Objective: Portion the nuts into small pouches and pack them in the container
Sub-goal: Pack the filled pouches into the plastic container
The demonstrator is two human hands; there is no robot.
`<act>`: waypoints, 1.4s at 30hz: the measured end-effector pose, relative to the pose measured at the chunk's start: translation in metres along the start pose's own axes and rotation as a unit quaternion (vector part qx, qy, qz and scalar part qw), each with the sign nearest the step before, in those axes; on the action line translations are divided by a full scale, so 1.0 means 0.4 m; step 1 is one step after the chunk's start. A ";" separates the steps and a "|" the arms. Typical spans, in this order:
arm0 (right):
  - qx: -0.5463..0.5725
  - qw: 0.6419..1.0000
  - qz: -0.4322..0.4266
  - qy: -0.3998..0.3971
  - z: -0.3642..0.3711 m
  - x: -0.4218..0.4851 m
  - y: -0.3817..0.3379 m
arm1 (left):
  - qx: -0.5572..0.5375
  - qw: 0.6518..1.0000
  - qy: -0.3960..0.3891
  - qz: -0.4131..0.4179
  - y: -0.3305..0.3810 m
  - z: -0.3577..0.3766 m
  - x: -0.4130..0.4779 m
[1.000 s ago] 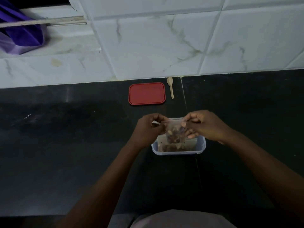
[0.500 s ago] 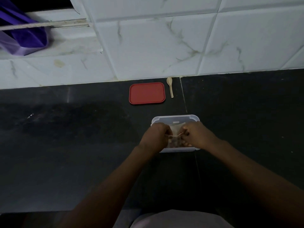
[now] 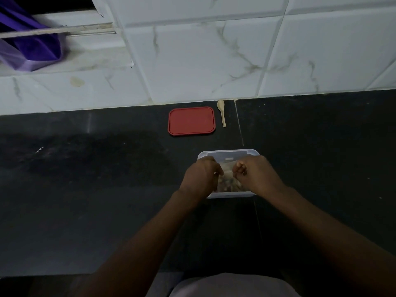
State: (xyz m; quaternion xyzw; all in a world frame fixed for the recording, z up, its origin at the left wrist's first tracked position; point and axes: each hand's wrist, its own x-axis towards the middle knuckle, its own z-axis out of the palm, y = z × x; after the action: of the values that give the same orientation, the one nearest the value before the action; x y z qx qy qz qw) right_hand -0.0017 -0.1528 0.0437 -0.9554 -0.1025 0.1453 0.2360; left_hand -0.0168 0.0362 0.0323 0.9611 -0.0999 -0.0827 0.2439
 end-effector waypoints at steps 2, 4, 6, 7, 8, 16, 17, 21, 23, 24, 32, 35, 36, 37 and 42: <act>-0.019 1.000 -0.004 -0.016 0.005 0.012 0.004 | 0.015 1.000 -0.019 0.009 0.005 0.002 0.008; 0.002 1.000 -0.004 -0.018 -0.002 0.020 0.006 | -0.002 1.000 -0.009 0.014 0.002 0.003 0.013; 0.038 0.999 0.001 -0.009 -0.020 0.024 0.005 | -0.042 0.998 0.030 0.021 -0.006 -0.002 0.017; 0.057 0.998 -0.002 0.004 -0.031 0.028 0.004 | -0.066 0.996 0.055 0.024 -0.012 -0.009 0.022; 0.076 0.997 -0.005 0.018 -0.043 0.032 0.002 | -0.091 0.992 0.080 0.020 -0.017 -0.019 0.028; 0.217 0.973 0.015 0.075 -0.110 0.162 -0.026 | -0.207 0.955 0.180 -0.110 -0.101 -0.105 0.114; 0.232 0.970 0.028 0.071 -0.109 0.190 -0.028 | -0.206 0.955 0.173 -0.126 -0.116 -0.111 0.131; 0.268 0.960 0.073 0.037 -0.085 0.305 -0.032 | -0.199 0.953 0.149 -0.171 -0.172 -0.132 0.199; 0.273 0.958 0.085 0.019 -0.067 0.355 -0.033 | -0.193 0.952 0.138 -0.194 -0.200 -0.138 0.236; 0.274 0.958 0.090 0.011 -0.059 0.377 -0.034 | -0.189 0.951 0.132 -0.207 -0.215 -0.140 0.255; 0.317 0.937 0.137 -0.042 -0.015 0.532 -0.040 | -0.141 0.945 0.085 -0.283 -0.309 -0.159 0.370; 0.322 0.933 0.149 -0.056 0.000 0.574 -0.037 | -0.132 0.944 0.052 -0.299 -0.332 -0.150 0.395; 0.323 0.932 0.153 -0.061 0.005 0.583 -0.038 | -0.134 0.943 0.052 -0.301 -0.336 -0.147 0.399; 0.325 0.931 0.156 -0.063 0.010 0.589 -0.038 | -0.148 0.939 0.058 -0.305 -0.340 -0.144 0.402; 0.362 0.911 0.183 -0.072 0.015 0.604 -0.047 | -0.273 0.889 0.117 -0.348 -0.360 -0.137 0.410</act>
State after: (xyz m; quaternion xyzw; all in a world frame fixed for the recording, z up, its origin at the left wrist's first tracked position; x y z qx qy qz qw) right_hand 0.2204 -0.0701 -0.0080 -0.7933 0.1174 0.2814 0.5269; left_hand 0.1750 0.1467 -0.0080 0.8323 0.2967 -0.0734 0.4624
